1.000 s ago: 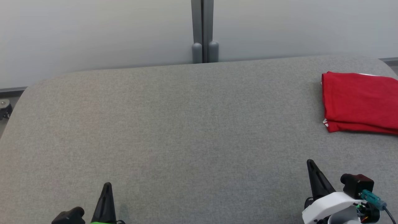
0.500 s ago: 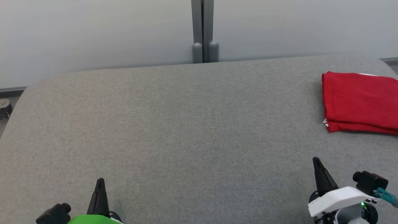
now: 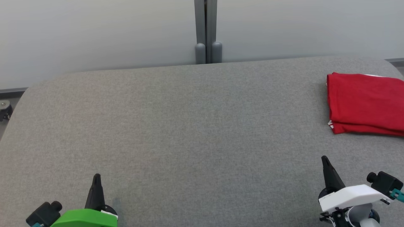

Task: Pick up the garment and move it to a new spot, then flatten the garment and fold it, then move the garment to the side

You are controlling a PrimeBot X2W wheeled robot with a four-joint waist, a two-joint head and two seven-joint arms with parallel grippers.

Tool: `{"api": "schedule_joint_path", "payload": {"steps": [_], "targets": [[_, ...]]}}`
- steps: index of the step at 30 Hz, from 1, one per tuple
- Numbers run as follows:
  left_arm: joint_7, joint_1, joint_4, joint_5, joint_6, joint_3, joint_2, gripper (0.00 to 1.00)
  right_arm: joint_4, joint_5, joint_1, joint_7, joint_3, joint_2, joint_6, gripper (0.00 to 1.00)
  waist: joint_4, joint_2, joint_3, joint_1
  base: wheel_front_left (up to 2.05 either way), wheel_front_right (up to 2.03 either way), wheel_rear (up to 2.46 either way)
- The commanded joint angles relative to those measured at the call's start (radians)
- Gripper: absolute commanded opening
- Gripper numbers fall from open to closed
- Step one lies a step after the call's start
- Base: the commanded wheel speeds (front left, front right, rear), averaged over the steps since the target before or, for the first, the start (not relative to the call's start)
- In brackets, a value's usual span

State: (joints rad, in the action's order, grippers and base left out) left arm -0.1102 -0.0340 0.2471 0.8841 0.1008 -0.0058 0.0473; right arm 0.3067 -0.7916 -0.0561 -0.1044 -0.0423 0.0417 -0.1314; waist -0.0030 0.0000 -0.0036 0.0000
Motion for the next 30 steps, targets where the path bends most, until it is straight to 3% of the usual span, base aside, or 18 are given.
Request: {"api": "schedule_joint_path", "payload": {"steps": [1,30], "targets": [[0.007,0.03,-0.014,0.032,0.001,0.007,0.008,0.0,-0.017,-0.034,-0.027,0.009,-0.005,0.006,0.0,0.0,0.0,0.0,0.0,0.0,0.0,0.0,0.0],[0.094,0.082,-0.021,0.328,0.002,0.051,0.012,0.0,-0.034,-0.362,-0.047,0.098,-0.035,0.008,0.001,0.0,0.001,0.0,0.001,0.0,0.0,0.0,0.0]]}}
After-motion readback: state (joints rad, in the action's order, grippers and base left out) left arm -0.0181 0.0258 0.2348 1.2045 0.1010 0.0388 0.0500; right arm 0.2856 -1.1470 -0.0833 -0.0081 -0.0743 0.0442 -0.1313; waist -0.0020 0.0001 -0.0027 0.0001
